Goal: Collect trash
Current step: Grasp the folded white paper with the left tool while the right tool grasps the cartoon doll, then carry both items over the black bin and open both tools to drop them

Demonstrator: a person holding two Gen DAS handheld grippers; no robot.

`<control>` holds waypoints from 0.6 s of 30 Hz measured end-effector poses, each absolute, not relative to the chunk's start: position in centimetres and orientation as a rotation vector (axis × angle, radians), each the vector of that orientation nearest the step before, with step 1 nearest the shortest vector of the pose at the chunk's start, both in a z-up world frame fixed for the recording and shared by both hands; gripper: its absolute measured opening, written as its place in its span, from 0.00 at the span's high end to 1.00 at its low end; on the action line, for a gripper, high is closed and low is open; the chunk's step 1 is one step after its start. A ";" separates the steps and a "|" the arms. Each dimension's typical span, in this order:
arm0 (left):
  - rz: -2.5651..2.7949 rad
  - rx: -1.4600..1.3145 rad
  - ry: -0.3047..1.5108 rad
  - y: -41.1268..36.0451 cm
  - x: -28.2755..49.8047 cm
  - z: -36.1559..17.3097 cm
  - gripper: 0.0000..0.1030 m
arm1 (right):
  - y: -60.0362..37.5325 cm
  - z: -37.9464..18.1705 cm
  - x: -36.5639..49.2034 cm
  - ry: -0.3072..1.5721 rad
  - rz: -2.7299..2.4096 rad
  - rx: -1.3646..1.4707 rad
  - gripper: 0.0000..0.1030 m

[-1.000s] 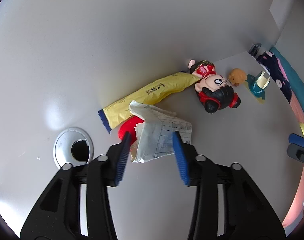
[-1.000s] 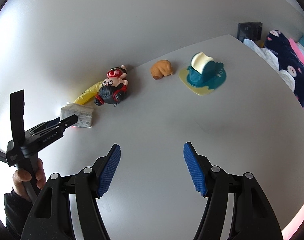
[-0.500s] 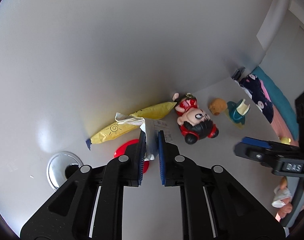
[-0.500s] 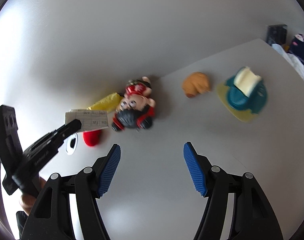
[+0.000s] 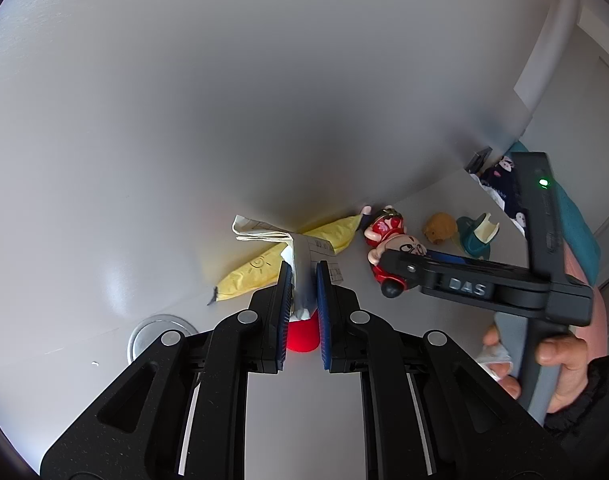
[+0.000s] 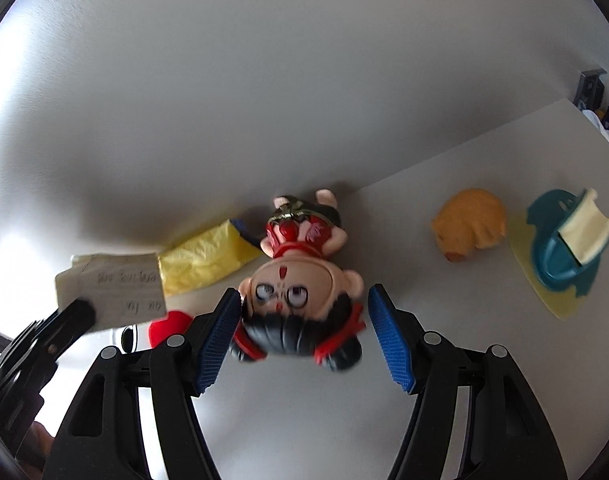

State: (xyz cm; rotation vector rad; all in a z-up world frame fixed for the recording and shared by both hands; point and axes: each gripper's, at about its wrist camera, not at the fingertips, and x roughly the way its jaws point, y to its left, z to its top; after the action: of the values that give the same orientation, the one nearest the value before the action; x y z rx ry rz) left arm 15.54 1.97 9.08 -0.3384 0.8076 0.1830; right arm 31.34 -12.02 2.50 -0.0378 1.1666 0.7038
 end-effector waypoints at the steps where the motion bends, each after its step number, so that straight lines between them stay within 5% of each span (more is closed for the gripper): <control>1: 0.184 -0.339 0.810 2.0 15.5 9.0 0.89 | -11.6 2.3 31.4 1.167 0.703 -0.046 0.35; 5: 0.185 -0.349 0.818 2.2 15.4 8.8 0.89 | -10.3 1.8 31.0 1.188 0.730 -0.092 0.42; 18: 0.140 -0.331 0.791 -0.6 15.6 10.9 0.89 | -14.7 4.7 27.6 1.131 0.728 -0.080 0.43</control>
State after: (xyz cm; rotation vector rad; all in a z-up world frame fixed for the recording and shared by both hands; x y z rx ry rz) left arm 15.57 -0.55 10.94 -0.3314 0.7905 0.1400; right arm 27.59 -14.70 4.69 -0.0803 1.1311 0.7280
